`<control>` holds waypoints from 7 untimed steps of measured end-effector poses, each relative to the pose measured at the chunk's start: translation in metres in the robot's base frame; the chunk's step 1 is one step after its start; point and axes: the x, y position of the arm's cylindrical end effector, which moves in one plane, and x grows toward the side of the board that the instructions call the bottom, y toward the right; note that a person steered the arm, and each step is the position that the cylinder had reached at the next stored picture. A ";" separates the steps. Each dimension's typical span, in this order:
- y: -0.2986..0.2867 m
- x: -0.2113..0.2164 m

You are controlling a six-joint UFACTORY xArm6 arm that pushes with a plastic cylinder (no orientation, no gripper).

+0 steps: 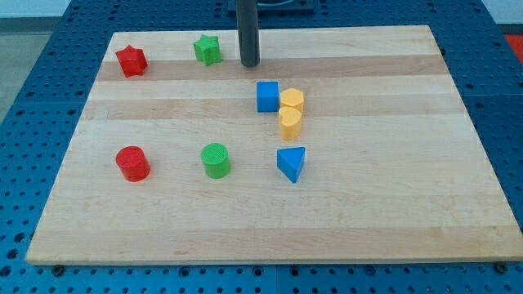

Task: Nudge the green star down a bit

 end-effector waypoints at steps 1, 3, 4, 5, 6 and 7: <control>-0.005 -0.058; -0.043 -0.065; -0.124 -0.056; -0.139 -0.056; -0.138 -0.056; -0.117 -0.064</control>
